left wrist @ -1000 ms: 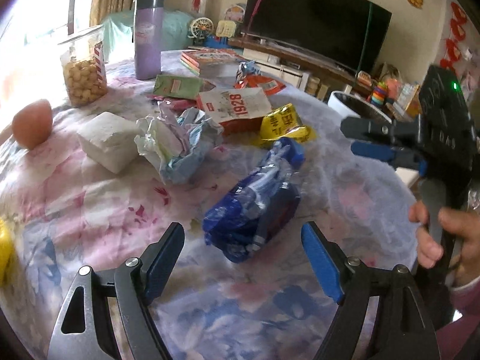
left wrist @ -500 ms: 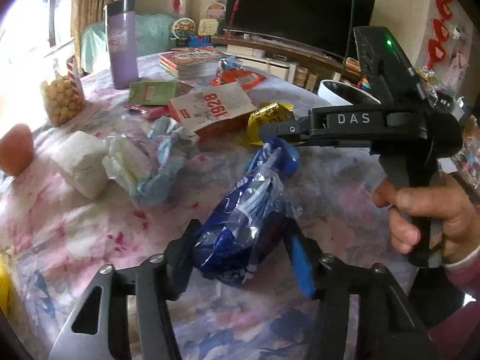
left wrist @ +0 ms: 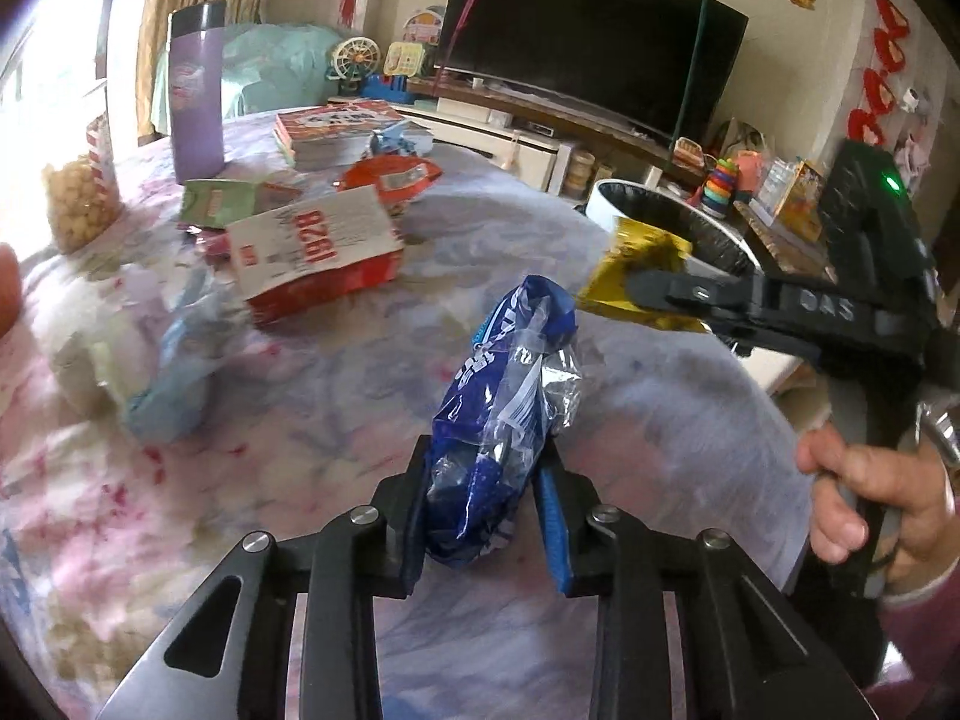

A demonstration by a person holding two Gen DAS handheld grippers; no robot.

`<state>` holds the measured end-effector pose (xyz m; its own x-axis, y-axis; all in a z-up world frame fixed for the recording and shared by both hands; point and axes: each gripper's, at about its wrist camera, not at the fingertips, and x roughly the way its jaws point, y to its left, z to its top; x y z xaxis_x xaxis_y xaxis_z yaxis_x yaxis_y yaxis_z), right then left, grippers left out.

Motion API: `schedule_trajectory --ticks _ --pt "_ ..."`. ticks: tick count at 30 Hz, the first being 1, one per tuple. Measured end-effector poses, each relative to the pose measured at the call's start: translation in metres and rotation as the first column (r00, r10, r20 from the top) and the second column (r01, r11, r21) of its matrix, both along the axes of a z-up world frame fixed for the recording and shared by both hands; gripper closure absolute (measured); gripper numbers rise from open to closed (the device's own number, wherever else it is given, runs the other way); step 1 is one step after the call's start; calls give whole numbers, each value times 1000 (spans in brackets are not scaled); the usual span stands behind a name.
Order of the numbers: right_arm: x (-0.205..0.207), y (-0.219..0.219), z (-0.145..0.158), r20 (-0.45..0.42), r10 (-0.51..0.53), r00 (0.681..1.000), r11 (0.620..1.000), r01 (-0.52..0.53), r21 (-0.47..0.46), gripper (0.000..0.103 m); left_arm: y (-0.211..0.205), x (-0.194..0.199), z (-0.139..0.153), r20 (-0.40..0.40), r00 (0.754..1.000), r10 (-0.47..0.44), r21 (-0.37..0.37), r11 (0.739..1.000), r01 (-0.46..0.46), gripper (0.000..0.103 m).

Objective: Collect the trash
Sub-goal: 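Grasp the blue plastic bag with the left tool while the right tool grasps the yellow snack bag, then carry the blue bag and yellow bag with both tools over the bin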

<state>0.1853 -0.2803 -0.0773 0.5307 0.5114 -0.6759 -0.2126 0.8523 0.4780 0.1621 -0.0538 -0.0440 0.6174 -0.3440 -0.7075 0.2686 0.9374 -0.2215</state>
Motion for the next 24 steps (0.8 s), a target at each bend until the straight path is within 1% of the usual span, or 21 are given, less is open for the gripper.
schedule_trajectory --ticks 6,11,18,24 --pt "-12 -36 9 20 -70 997 997 71 -9 67 -23 20 5 4 1000 -4 -37 999 4 74" --pt "-19 -61 15 34 -118 992 993 119 -8 67 -42 37 8 7 1000 -29 -65 997 29 74" --pt "-26 -93 23 58 -183 981 983 184 -14 67 -67 55 10 13 998 -56 -60 997 57 74" --pt "-26 -111 25 63 -225 972 974 226 -11 67 -87 70 14 23 997 -70 -48 996 71 74"
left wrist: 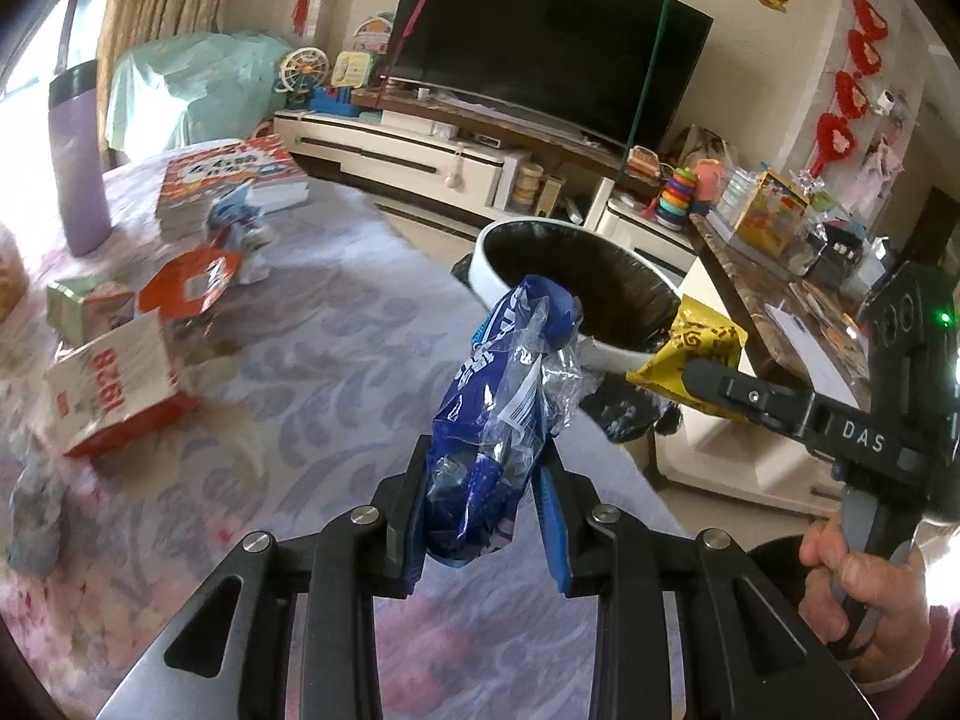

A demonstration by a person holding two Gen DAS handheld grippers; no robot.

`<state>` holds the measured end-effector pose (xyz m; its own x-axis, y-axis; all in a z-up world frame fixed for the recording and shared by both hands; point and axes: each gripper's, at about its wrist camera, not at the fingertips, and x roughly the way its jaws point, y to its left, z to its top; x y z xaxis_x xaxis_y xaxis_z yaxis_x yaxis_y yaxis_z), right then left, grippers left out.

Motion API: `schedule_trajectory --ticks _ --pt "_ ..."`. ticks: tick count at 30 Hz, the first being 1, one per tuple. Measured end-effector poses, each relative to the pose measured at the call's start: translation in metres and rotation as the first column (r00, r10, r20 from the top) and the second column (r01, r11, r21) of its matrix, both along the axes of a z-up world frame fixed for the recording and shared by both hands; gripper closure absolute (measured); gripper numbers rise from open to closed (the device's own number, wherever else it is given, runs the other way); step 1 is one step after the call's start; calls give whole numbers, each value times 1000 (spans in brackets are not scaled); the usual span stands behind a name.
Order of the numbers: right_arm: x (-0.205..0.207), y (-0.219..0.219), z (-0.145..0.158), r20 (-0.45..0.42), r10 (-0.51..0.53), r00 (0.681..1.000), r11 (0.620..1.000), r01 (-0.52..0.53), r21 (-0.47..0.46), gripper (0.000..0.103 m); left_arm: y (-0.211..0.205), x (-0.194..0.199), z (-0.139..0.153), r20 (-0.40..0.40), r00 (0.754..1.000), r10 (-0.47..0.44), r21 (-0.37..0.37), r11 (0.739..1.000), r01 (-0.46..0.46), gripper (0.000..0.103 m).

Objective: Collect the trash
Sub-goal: 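Carry the blue bag and yellow bag with both tools over the bin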

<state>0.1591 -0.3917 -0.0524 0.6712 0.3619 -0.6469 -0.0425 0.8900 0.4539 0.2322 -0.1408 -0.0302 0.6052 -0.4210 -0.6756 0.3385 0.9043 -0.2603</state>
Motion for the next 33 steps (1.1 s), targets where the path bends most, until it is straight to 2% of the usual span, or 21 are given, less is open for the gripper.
schedule_trajectory --ticks 15,33 --pt "11 -33 2 7 -57 998 998 57 -4 66 -39 37 0 -12 999 -30 3 1000 30 73" --pt "42 -54 4 -9 -79 997 996 79 -52 63 -84 82 5 -18 999 -47 40 998 48 72"
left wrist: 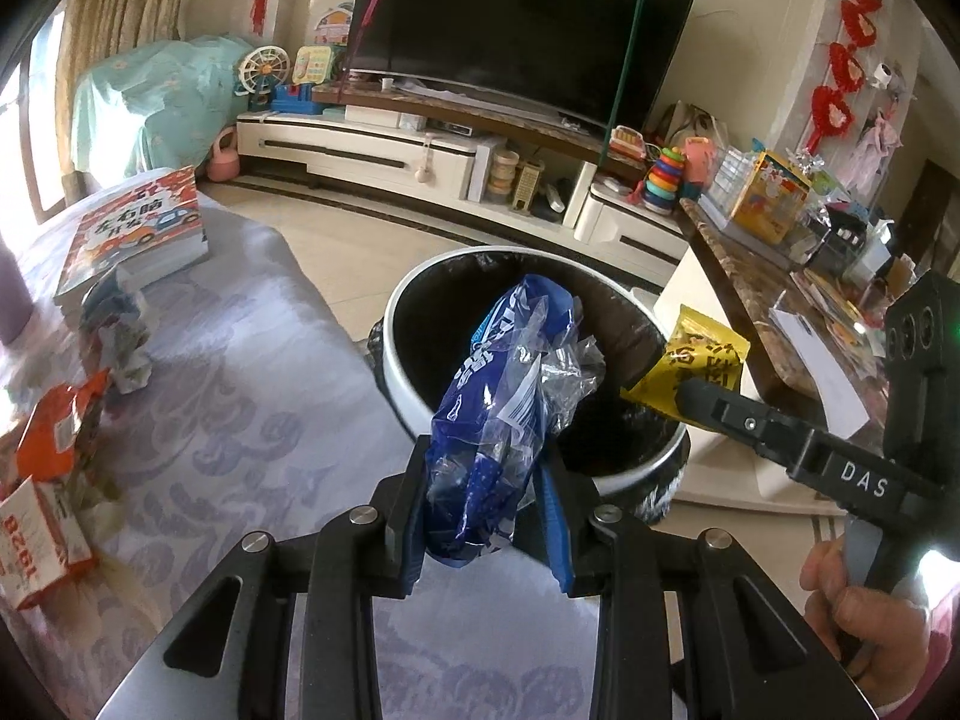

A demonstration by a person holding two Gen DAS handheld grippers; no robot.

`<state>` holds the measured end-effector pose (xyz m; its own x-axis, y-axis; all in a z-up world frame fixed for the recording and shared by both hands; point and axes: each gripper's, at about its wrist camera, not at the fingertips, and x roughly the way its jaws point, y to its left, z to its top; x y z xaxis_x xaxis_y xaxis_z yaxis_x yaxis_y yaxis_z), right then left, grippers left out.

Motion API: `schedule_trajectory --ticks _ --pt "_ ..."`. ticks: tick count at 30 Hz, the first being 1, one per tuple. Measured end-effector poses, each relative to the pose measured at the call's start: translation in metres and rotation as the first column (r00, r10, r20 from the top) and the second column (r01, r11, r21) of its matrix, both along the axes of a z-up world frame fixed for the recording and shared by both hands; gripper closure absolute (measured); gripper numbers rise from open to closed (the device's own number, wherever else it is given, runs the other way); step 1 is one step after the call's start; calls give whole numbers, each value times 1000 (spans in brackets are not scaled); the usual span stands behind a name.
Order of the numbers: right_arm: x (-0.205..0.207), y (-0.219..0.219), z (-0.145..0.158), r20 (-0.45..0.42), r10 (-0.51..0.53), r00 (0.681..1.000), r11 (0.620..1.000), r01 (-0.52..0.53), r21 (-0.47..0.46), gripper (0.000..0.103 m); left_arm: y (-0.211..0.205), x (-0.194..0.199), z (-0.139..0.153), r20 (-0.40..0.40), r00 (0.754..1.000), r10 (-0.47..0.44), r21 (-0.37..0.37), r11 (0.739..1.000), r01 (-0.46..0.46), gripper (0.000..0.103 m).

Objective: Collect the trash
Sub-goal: 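Carry the blue bag and yellow bag with both tools over the bin, then open both tools to drop the bags into the bin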

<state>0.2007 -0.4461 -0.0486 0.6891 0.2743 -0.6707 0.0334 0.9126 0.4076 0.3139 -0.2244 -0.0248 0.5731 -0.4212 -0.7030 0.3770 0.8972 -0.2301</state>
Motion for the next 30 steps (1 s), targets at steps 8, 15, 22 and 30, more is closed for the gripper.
schedule_trajectory --ticks 8,15,22,30 --pt "13 -5 -2 -13 1 1000 1000 -2 -21 63 -14 17 0 2 1000 -9 18 1000 9 71" --pt "22 -10 -4 -25 1 1000 1000 -1 -28 63 -23 25 -2 -2 1000 -11 32 999 11 70" --pt "30 -10 -4 -36 5 999 999 -6 -46 62 -30 34 -3 -13 1000 -11 37 999 11 65" --pt "34 -15 -6 -46 -8 999 999 5 -50 30 -31 33 -3 -9 1000 5 38 999 -5 45"
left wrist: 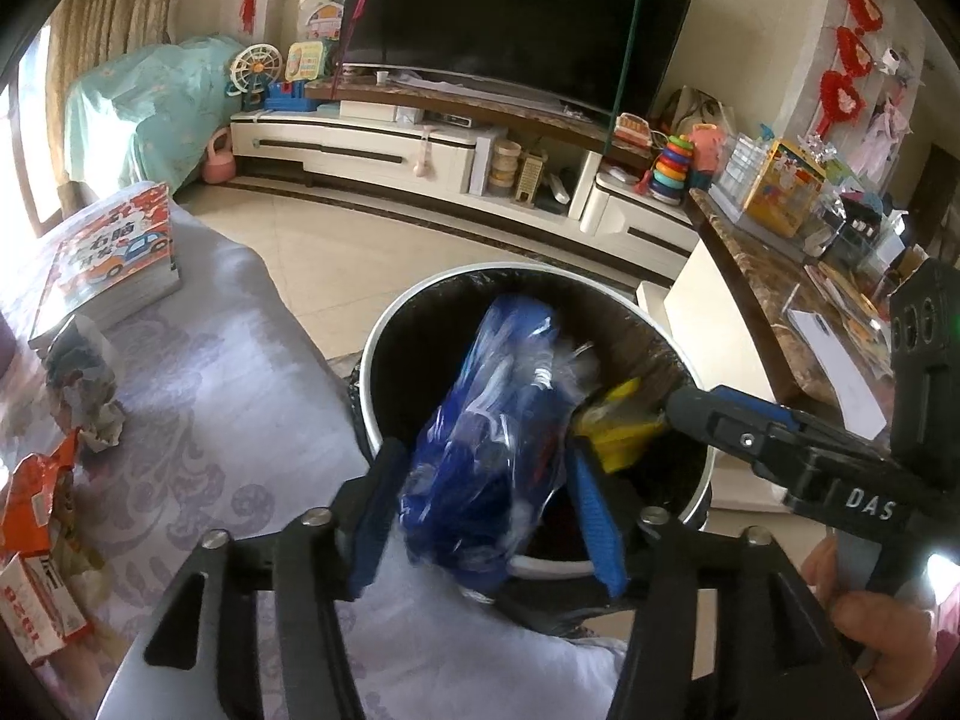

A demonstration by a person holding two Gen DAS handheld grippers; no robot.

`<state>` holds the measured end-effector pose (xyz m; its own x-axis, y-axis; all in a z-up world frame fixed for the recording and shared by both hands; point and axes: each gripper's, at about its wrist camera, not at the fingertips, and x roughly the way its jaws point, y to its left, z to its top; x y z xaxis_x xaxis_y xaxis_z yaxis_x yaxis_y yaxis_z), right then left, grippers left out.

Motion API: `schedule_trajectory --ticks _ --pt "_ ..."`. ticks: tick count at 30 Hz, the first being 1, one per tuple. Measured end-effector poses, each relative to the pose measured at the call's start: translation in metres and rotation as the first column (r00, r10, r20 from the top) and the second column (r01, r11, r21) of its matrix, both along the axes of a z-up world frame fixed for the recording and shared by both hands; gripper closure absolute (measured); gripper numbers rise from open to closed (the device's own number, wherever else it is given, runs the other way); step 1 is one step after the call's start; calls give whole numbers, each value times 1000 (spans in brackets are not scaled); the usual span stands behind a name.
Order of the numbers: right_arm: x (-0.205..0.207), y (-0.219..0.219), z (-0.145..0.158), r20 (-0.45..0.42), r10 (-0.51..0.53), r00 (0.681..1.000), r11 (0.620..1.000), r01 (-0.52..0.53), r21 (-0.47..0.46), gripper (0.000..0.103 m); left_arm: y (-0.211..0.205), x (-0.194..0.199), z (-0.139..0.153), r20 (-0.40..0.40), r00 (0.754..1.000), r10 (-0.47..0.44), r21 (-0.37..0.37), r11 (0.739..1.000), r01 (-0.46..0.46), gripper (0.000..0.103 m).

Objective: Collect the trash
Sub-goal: 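Open both tools to drop the bags into the bin, then move both open tools back to the table toward the remaining trash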

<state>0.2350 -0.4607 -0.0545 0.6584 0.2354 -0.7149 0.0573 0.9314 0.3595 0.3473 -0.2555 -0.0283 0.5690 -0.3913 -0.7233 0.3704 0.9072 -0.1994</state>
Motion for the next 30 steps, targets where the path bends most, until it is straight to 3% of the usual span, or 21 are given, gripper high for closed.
schedule_trajectory --ticks 2,14,30 --pt "-3 -1 1 4 -7 1000 1000 7 3 27 1 -3 0 6 1000 3 -6 1000 -3 39" --pt "-30 7 10 54 -21 998 999 19 43 21 37 -49 -9 10 999 51 -43 998 -51 38" --pt "-56 73 2 62 81 995 993 -86 81 15 117 -127 -15 -15 979 201 -93 975 -202 38"
